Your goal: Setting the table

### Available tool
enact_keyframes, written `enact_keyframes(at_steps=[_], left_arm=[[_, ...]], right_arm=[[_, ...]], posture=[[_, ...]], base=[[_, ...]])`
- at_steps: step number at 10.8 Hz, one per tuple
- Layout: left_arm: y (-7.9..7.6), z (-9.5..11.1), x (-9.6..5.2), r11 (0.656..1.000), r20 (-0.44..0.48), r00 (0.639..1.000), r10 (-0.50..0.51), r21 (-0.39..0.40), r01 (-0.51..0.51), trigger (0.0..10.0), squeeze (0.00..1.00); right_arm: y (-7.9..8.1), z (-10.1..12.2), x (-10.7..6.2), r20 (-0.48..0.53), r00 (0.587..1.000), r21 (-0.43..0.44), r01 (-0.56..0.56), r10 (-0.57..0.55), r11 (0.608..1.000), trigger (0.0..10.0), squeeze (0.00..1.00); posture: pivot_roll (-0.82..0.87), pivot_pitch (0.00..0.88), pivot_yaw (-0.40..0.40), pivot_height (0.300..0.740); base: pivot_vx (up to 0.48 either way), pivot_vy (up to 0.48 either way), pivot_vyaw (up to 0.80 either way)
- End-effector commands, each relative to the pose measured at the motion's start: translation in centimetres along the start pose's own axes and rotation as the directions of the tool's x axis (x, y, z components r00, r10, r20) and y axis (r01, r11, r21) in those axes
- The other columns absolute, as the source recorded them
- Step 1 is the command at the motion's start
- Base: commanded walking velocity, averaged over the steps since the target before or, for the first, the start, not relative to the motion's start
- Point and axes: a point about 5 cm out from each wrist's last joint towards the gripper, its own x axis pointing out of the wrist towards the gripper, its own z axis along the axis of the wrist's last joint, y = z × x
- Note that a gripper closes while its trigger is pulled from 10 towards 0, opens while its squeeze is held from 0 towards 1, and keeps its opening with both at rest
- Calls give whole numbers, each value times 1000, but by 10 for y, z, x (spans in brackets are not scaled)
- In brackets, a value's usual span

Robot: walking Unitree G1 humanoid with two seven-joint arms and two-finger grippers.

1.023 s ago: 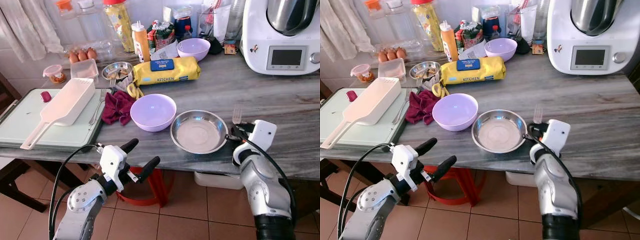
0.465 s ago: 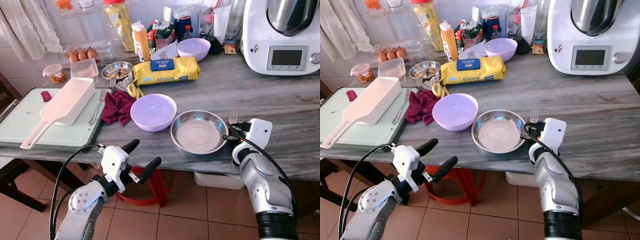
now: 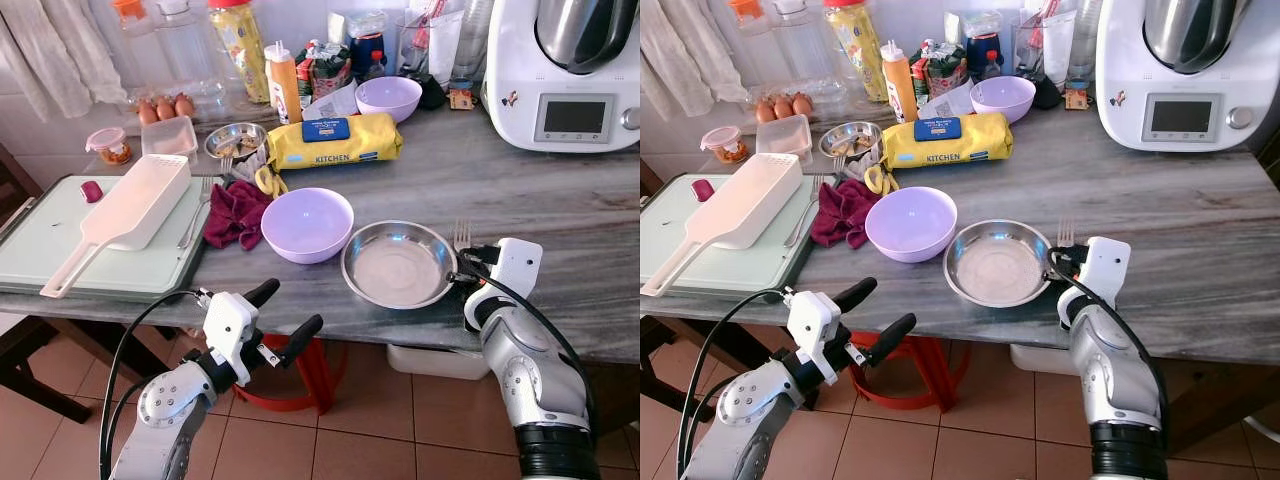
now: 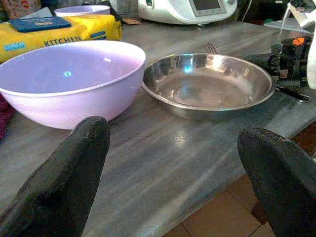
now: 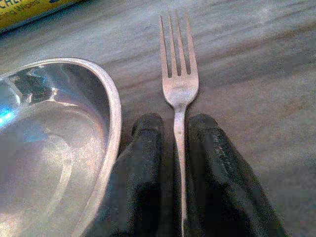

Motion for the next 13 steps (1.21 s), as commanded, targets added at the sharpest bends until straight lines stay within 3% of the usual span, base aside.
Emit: enact_keyframes(at_steps=[1,3,7,11,13], left_arm=[[1,-2,-2,1000,-15,1000,6,4,-6,10000,0],[0,-2,-1,1000,-15,1000,6,2,-6,10000,0],[-2,-3,-1,1000,-11,1000,8,-3,-8,10000,0],[0,-3,2,1000,-4,1000,8,-4,-8,10000,0],[0,-1,4,1000,10,1000,8,-6,-8,10000,0]], right_arm=[[-9,-32,-4,-153,987,5,43,-42,999,10000,1000],[-11,-31,-5,-148,988,-4,46,-46,999,10000,1000],[-9,-13,-18,-46,997,-104,57,-62,993,10000,1000],[-5,22,-42,240,967,-214,135,-82,967,10000,1000],[13,39,-53,395,919,-274,112,5,955,10000,1000]], posture=[[-170,79,117,740],[-170,79,113,740],[-175,82,113,740],[-185,79,115,740],[-190,76,114,740]], base=[[0,0,0],[0,0,0],[0,0,0],[0,0,0],[0,0,0]])
